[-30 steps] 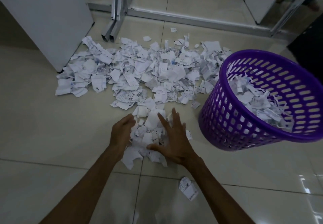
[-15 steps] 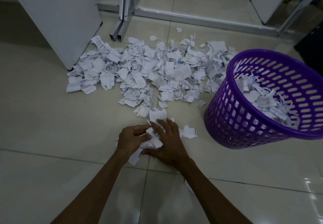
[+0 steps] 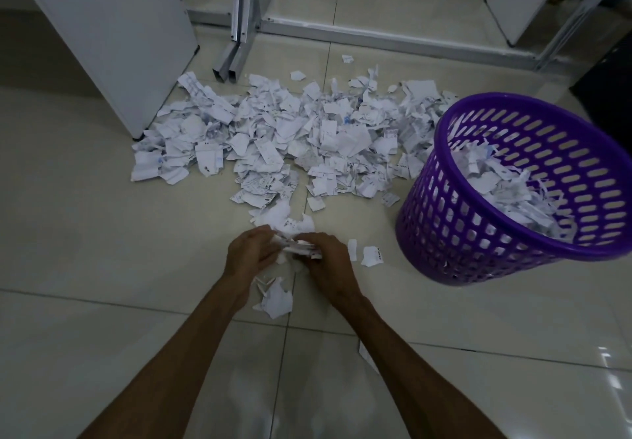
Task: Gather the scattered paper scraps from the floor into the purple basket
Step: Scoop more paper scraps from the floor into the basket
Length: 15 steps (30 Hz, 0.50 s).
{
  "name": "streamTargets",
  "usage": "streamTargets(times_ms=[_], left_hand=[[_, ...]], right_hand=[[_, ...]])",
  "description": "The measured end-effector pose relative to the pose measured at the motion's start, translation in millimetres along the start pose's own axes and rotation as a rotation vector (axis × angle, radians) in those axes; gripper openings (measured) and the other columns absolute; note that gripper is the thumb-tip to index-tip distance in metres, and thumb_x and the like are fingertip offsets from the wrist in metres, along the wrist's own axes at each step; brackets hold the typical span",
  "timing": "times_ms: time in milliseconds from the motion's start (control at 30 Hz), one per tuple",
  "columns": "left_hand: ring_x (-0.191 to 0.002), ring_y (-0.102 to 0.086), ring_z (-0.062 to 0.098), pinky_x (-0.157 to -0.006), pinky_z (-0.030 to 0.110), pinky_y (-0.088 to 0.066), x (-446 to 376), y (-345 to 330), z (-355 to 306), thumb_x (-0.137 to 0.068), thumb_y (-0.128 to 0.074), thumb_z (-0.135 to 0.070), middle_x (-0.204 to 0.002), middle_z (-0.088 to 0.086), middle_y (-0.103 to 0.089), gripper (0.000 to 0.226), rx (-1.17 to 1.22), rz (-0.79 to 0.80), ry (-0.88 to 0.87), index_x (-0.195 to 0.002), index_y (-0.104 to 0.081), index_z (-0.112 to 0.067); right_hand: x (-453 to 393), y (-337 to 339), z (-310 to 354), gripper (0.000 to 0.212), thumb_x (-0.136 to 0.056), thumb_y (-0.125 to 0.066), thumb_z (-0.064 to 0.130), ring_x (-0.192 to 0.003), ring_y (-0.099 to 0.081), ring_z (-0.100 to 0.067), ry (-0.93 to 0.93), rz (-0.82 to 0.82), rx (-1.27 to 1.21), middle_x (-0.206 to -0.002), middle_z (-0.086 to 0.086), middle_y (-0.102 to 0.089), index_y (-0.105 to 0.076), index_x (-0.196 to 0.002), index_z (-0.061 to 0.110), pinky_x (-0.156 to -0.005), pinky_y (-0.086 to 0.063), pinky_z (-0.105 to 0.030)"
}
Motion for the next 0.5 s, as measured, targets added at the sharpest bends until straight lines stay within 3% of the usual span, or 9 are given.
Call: streamTargets(times_ms=[167,300,367,500], left_hand=[[-0.087,-0.07,0.021,-0.083,0.035,-0.055,18.4,-10.8,-35.2,-0.091,-0.065,-0.019,-0.099,0.001,-0.073,0.019,-0.095,0.063,-0.077,-0.109,-0.068,-0.017],[-0.094,-0.07,0.023,-0.082,0.033,-0.055,47.4,-24.6,-80.8,-0.091,-0.064,-0.021,-0.106,0.003,-0.072,0.014,-0.146,0.11,-0.131,-0.105,-0.067,-0.021],[-0.097,-0.069,0.024,-0.085,0.033,-0.054,58.2,-33.3,-106.8,-0.091,-0.064,-0.021,-0.109,0.004,-0.072,0.009,-0.172,0.124,-0.17,-0.099,-0.067,-0.023],[-0.087,-0.07,0.019,-0.081,0.03,-0.055,81.0,-57.9,-153.4,-0.091,-0.064,-0.021,-0.107,0.003,-0.071,0.012,-0.247,0.187,-0.256,-0.102,-0.066,-0.022]], right_hand=[[-15.8,34.6,35.0,0.014,-0.081,-0.078,0.015,-0.077,-0.064,0.005,-0.107,-0.074,-0.121,-0.089,0.004,-0.072,-0.076,-0.094,0.009,-0.072,-0.049,-0.013],[-46.3,89.9,86.7,0.017,-0.079,-0.081,0.021,-0.064,-0.062,0.01,-0.123,-0.074,-0.116,-0.075,0.018,-0.067,-0.069,-0.084,0.032,-0.057,-0.048,-0.011],[-63.6,118.9,111.7,0.016,-0.079,-0.081,0.021,-0.069,-0.062,0.013,-0.059,-0.084,-0.076,-0.078,0.023,-0.065,-0.073,-0.093,0.024,-0.059,-0.046,-0.006],[-89.8,178.6,161.2,0.032,-0.082,-0.079,0.025,-0.082,-0.068,-0.006,0.023,-0.105,-0.013,-0.095,0.005,-0.071,-0.072,-0.111,0.014,-0.069,-0.054,-0.015]])
Point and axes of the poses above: each hand's wrist, its own x-axis away from the middle knuckle, its own y-axis out of the back of the hand, z = x × y, the point moved 4 cm from there along -x, towards the middle knuckle
